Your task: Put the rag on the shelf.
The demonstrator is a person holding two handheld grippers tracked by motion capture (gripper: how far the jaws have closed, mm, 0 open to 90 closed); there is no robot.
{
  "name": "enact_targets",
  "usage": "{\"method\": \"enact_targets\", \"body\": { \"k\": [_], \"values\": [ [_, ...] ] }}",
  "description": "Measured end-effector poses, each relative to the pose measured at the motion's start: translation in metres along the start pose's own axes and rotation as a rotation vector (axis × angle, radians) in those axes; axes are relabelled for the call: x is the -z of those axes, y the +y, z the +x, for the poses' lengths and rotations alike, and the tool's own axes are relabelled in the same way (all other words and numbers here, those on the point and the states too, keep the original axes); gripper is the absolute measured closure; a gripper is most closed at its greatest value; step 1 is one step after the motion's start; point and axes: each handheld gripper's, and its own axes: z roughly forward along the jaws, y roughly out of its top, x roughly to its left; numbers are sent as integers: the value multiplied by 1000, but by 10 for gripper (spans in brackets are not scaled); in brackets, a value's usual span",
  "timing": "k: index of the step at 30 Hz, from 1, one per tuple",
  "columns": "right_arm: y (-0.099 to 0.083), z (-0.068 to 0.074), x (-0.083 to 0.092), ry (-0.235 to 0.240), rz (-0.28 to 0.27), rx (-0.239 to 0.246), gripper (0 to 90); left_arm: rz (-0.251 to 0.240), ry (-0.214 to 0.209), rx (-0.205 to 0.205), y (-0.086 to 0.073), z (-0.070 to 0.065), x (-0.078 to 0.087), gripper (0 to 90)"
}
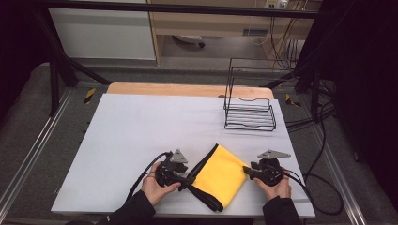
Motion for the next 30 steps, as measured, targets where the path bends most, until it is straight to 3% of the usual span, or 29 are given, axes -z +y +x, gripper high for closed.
{"method": "enact_targets", "body": {
  "k": [6,9,15,20,23,27,30],
  "values": [
    [0,3,-3,16,22,-64,691,-4,-5,21,-5,-5,-5,540],
    [1,2,-4,31,34,-104,750,-3,-18,64,-7,-4,-7,566],
    [10,2,-5,53,63,-94,843,0,-28,78,-7,-8,-7,649],
    [27,2,-12,42,25,-10,848,-6,4,91,-6,-14,-6,700],
    [42,3,-23,43,4,59,847,-21,22,127,-8,-19,-5,704],
    [58,5,-37,71,-35,130,845,-38,31,169,-12,-22,-4,689],
    [68,6,-50,94,-64,170,842,-42,45,160,-13,-23,-3,680]
  ]
}}
